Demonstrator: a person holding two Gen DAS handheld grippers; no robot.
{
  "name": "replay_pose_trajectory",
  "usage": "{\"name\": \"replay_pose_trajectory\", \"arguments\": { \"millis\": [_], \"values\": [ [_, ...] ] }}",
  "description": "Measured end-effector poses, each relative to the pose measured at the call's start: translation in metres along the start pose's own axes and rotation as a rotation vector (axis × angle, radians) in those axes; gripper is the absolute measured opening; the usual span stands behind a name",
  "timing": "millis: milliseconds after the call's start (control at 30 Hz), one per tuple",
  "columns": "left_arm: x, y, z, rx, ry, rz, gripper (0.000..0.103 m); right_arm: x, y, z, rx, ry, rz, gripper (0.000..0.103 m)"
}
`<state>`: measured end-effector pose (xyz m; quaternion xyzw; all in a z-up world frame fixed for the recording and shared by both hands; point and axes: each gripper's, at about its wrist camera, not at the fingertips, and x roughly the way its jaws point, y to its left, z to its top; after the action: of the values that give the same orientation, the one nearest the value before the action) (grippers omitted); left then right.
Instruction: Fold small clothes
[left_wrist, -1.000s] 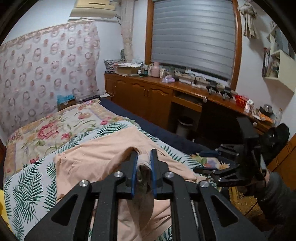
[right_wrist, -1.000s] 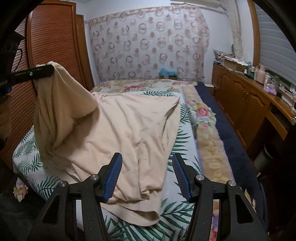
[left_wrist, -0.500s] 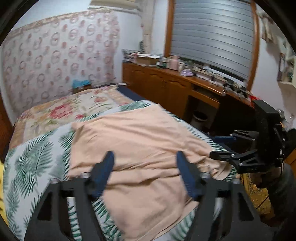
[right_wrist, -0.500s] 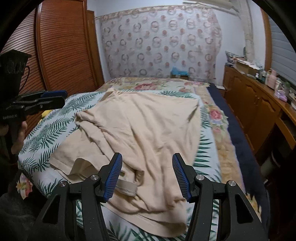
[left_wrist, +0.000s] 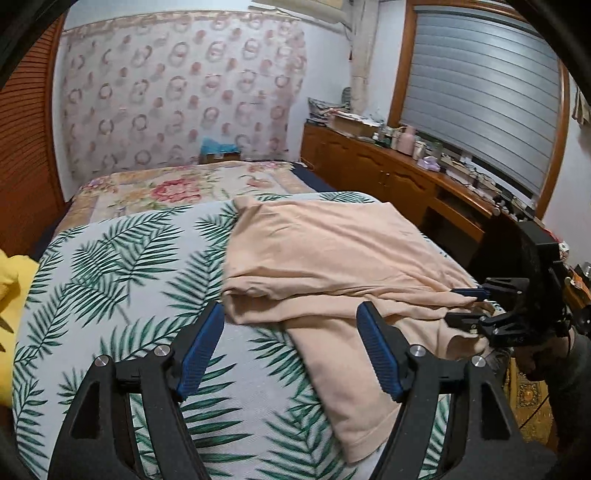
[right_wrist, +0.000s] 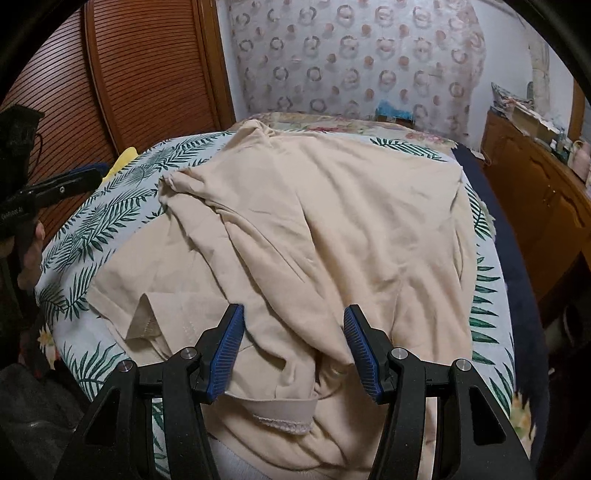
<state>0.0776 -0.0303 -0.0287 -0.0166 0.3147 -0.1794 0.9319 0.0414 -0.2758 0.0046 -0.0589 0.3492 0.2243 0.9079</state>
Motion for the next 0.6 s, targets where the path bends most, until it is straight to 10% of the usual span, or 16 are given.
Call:
{"name": "replay_pose_trajectory", "arguments": {
  "millis": [200,600],
  "values": [
    [0.001,0.010,-0.004,-0.005,0.001,0.015,0.075,-0.003,0.013,-0.002,-0.072,-0.001,-0.019,0.011],
    [0.003,-0.004,-0.011,0.001,0.005,-0.014,0.075,-0.069,0.022,0.007,-0.077,-0.212,-0.054,0.007]
  ]
}}
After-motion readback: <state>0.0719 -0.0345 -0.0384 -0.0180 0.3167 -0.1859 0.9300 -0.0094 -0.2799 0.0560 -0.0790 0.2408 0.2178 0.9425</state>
